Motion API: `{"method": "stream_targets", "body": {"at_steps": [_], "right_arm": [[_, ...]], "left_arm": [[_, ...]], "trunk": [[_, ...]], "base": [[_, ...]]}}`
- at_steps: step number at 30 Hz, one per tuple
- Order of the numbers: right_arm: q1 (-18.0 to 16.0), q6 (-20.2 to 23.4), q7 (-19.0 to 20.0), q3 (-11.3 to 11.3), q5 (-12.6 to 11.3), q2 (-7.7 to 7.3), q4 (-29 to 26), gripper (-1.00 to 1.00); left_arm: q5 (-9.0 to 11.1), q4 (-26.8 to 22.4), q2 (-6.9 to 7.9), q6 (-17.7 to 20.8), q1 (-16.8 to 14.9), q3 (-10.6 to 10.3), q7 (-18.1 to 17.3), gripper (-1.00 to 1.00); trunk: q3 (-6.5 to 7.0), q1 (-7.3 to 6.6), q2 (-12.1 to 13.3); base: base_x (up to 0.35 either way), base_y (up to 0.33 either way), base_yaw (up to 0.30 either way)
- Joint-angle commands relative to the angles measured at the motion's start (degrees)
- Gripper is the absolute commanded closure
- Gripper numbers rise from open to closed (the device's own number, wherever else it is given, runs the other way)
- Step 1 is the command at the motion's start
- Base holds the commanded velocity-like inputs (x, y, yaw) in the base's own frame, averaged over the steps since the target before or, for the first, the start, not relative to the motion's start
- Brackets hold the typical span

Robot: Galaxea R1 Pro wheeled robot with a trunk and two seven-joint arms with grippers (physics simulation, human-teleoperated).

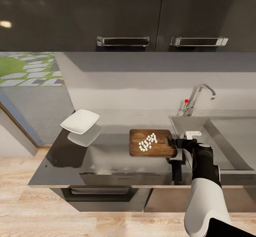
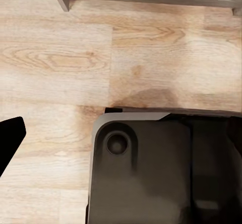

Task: In the kitchen, take the Vidalia onion out of the sink, dice it on the chopping board with the paring knife, put the diced onion into the bowl on the countertop, then place both the paring knife and the chopping board into the sink.

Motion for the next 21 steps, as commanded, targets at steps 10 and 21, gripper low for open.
{"method": "stream_targets", "body": {"at_steps": [10, 21], "right_arm": [[-0.08, 0.04, 0.54, -0.21, 0.54, 0.07, -0.08, -1.0], [-0.08, 0.04, 0.54, -0.21, 0.54, 0.07, 0.24, -1.0]], "left_arm": [[0.57, -0.11, 0.1, -0.1, 0.01, -0.48, 0.19, -1.0], [0.57, -0.08, 0.11, -0.1, 0.01, -0.49, 0.19, -1.0]], "trunk": [[-0.22, 0.04, -0.11], [-1.07, 0.04, -0.11]], "base": [[0.0, 0.002, 0.0], [0.0, 0.029, 0.0]]}}
